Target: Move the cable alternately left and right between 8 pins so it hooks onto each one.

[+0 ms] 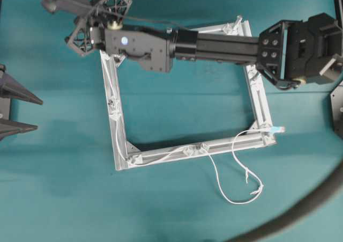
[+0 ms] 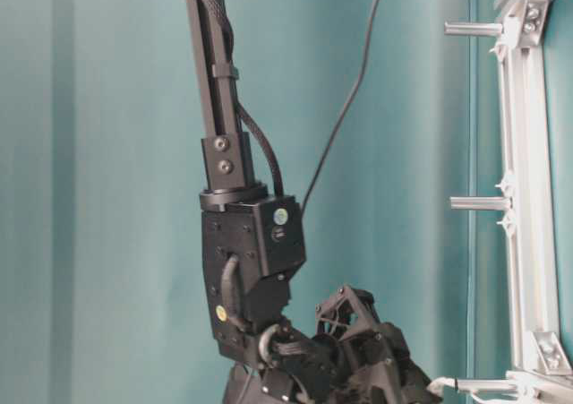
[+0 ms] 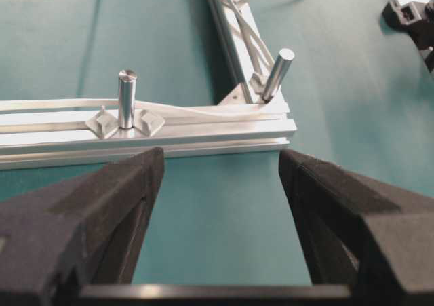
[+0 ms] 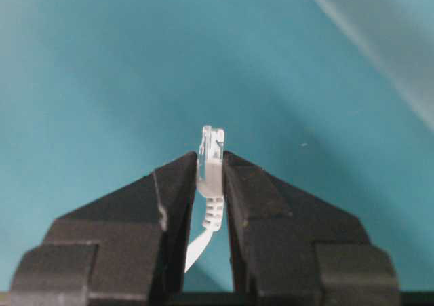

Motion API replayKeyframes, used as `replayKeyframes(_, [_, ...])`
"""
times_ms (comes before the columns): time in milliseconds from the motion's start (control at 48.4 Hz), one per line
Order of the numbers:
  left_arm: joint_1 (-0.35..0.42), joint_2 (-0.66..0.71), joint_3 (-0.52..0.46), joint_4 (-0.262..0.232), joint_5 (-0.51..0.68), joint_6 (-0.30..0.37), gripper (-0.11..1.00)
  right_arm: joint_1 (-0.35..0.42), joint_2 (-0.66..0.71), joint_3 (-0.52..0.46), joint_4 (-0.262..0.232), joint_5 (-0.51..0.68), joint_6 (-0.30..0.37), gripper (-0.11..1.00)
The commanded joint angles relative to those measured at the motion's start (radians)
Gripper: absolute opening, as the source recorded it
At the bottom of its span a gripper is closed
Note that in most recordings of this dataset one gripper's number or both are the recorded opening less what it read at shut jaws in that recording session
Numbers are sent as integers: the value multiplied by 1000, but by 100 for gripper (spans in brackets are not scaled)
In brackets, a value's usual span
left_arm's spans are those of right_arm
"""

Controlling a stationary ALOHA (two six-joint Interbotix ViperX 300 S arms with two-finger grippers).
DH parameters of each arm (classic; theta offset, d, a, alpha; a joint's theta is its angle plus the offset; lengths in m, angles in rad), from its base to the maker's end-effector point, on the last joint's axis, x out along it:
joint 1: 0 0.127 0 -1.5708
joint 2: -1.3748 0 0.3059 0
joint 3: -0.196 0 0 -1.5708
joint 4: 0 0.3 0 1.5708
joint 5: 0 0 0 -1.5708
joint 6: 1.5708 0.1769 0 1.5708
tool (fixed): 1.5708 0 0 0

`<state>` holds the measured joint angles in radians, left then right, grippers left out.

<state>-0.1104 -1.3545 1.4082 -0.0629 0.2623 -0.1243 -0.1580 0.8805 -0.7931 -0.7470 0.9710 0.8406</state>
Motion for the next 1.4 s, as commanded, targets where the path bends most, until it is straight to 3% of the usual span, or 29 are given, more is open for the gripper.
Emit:
replayKeyframes(0, [5,8,-11,-2,-9,-8,72,8,-74,15,-40,20,17,14])
replayKeyframes(165, [3,8,-11,0,-8,-8,72,6,-146,153,-52,12,74,14])
replayKeyframes(640, [5,9,-11,0,-9,-8,72,43,-394,563,-54,-261,198,14])
replayKeyframes(826, [3,8,-11,0,-8,-8,72,72,-451,669,-54,-302,244,14])
replayKeyframes(1157, [5,8,-11,0,-9,-8,72,92,-537,822,-57,-359,258,14])
replayKeyframes(1384, [3,9,-12,0,-9,-8,72,94,-621,950,-66,-367,333,14])
